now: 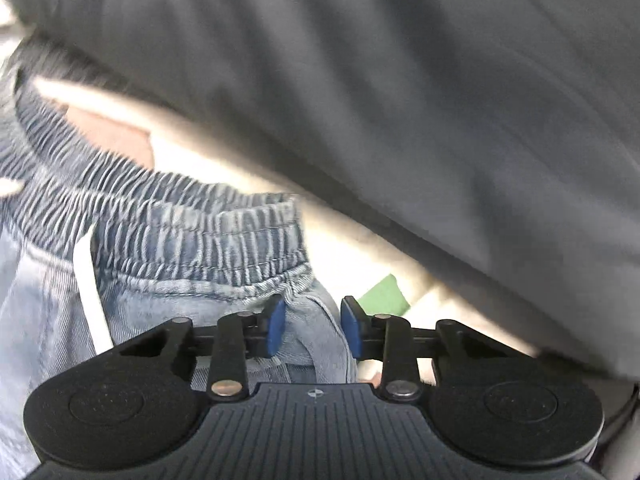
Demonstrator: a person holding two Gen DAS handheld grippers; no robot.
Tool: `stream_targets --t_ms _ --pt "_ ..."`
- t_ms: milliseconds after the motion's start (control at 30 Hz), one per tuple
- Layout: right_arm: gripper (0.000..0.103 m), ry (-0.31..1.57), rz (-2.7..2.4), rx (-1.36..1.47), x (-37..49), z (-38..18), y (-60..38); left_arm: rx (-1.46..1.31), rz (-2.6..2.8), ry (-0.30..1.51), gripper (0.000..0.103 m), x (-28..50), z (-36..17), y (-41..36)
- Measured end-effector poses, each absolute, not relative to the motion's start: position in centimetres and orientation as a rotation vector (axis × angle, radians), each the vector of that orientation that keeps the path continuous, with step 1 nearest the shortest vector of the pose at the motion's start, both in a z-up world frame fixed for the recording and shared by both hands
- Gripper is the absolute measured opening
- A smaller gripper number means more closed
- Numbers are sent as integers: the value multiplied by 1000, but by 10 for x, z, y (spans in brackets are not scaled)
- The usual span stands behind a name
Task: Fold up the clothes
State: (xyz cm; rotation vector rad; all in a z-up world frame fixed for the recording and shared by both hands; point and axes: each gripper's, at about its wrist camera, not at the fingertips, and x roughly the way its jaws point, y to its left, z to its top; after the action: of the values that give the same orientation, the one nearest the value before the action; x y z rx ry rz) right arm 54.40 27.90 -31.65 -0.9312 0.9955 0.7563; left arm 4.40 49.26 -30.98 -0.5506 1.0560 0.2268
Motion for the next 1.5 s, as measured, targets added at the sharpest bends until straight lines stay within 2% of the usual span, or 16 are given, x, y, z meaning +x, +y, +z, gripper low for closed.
stream_targets --t_ms 167,400,433,467,500,600,867,1033,1367,1500 --pt "38 1030 796 -933 552 -325 281 -535 211 1067 48 39 -310 495" --pt "39 1103 796 -796 567 -328 268 -482 178 1108 49 40 -316 489" --pt "35 1110 788 -772 568 -328 266 -464 176 1121 49 42 -318 486" --pt "28 1109 790 -758 566 -328 264 -442 175 1131 44 45 -320 482" --pt "24 1108 792 -744 565 -328 263 -423 174 1141 29 49 -321 481" --pt "14 1059 769 -751 552 -327 261 -408 212 1153 13 52 -319 481" --pt "1 853 595 -726 530 -293 246 -365 286 1005 11 38 -278 477" --pt "1 810 489 -699 532 -281 231 -359 300 942 11 54 -259 478" --pt "1 907 402 -674 547 -331 237 -453 347 1076 13 75 -327 503" --pt "2 920 403 -624 549 -337 230 -480 345 1093 14 81 -326 508"
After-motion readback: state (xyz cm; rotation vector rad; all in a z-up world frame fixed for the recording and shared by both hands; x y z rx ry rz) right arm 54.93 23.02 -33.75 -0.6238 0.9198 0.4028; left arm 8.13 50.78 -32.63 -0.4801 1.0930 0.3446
